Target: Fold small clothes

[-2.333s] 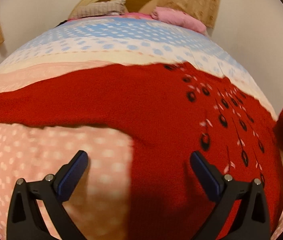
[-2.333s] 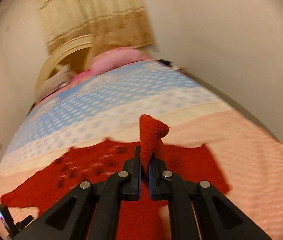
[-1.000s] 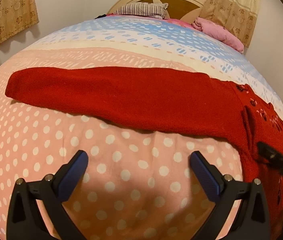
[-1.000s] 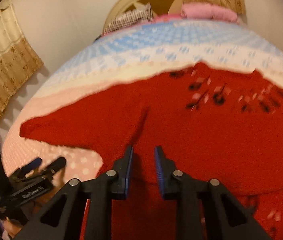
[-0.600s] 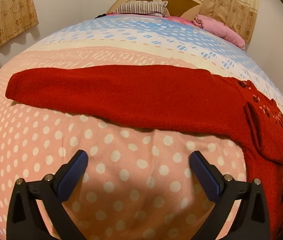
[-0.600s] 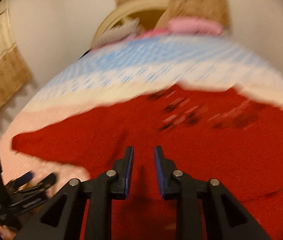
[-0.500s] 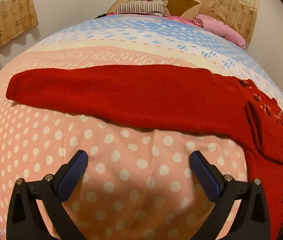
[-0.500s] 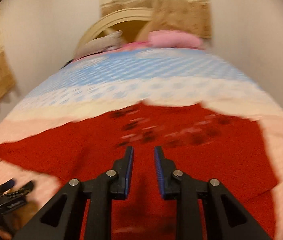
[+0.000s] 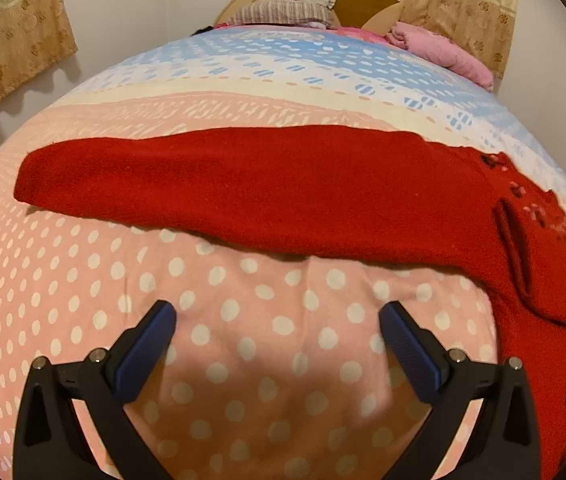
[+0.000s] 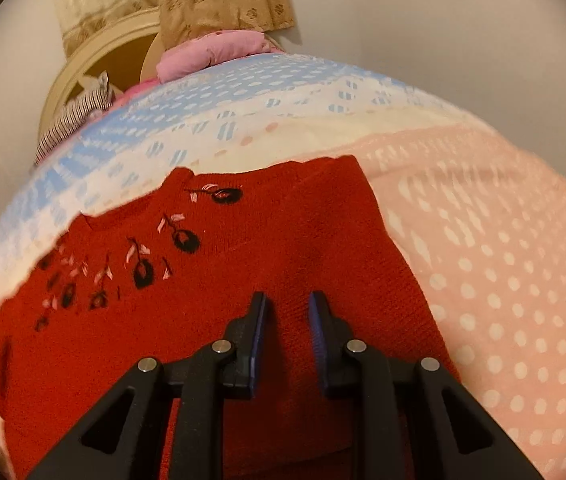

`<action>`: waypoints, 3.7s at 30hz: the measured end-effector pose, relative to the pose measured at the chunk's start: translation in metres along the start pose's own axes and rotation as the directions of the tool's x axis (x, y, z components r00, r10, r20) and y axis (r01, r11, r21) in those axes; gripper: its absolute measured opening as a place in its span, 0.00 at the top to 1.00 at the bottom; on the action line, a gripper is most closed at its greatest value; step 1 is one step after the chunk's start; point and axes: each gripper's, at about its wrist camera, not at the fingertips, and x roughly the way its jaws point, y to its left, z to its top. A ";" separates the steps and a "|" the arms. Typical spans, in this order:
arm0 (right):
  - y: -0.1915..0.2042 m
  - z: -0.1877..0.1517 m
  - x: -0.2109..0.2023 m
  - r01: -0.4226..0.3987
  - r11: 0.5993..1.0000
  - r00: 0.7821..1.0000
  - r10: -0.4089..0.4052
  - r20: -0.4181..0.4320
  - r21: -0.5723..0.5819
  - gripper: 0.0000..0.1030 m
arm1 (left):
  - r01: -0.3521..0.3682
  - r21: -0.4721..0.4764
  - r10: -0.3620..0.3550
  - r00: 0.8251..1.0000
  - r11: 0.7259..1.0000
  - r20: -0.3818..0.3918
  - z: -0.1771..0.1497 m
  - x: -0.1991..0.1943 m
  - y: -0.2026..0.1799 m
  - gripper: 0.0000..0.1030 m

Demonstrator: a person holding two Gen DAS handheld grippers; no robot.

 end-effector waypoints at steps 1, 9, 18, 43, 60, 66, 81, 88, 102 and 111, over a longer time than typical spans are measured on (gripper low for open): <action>0.003 -0.001 -0.001 0.002 1.000 1.000 -0.002 0.001 -0.013 0.67 | 0.018 -0.025 -0.018 1.000 1.000 0.000 0.000 -0.003 0.005 0.00; -0.003 -0.003 -0.003 -0.028 1.000 1.000 0.028 0.013 -0.005 0.65 | 0.007 -0.416 0.050 0.991 0.909 0.127 0.027 -0.022 0.119 0.01; 0.000 -0.004 -0.003 -0.018 1.000 1.000 0.018 0.012 -0.019 0.63 | 0.066 -0.557 0.045 0.982 0.828 0.183 0.054 0.016 0.178 0.18; 0.001 -0.004 -0.003 -0.019 1.000 1.000 0.019 0.016 -0.019 0.62 | 0.077 0.205 -0.147 0.923 0.976 0.356 0.067 -0.049 -0.115 0.90; -0.002 -0.004 -0.003 -0.035 0.999 0.999 0.035 0.022 -0.006 0.62 | 0.201 0.347 -0.272 0.947 0.916 0.170 0.012 -0.053 -0.159 0.20; 0.002 0.000 -0.004 -0.029 0.999 1.000 0.029 -0.010 -0.018 0.59 | 0.152 0.136 -0.184 0.947 0.979 0.264 0.029 -0.060 -0.057 0.18; 0.211 -0.029 -0.049 -0.301 0.905 0.954 0.280 -0.111 -0.300 0.41 | 0.098 -0.159 -0.082 0.991 0.982 0.104 0.021 0.005 0.009 0.14; 0.221 -0.025 -0.010 -0.251 0.921 0.964 0.211 -0.160 -0.299 0.86 | 0.191 -0.215 -0.162 0.977 0.958 0.142 0.021 0.010 0.026 0.09; 0.172 0.072 -0.144 -0.466 0.857 0.850 0.503 0.158 -0.218 0.91 | 0.217 -0.241 -0.182 0.970 0.946 0.158 0.021 0.009 0.028 0.09; 0.048 0.052 -0.087 -0.318 0.945 0.936 0.326 0.133 -0.078 0.91 | 0.196 -0.228 -0.165 0.975 0.954 0.150 0.022 0.011 0.026 0.09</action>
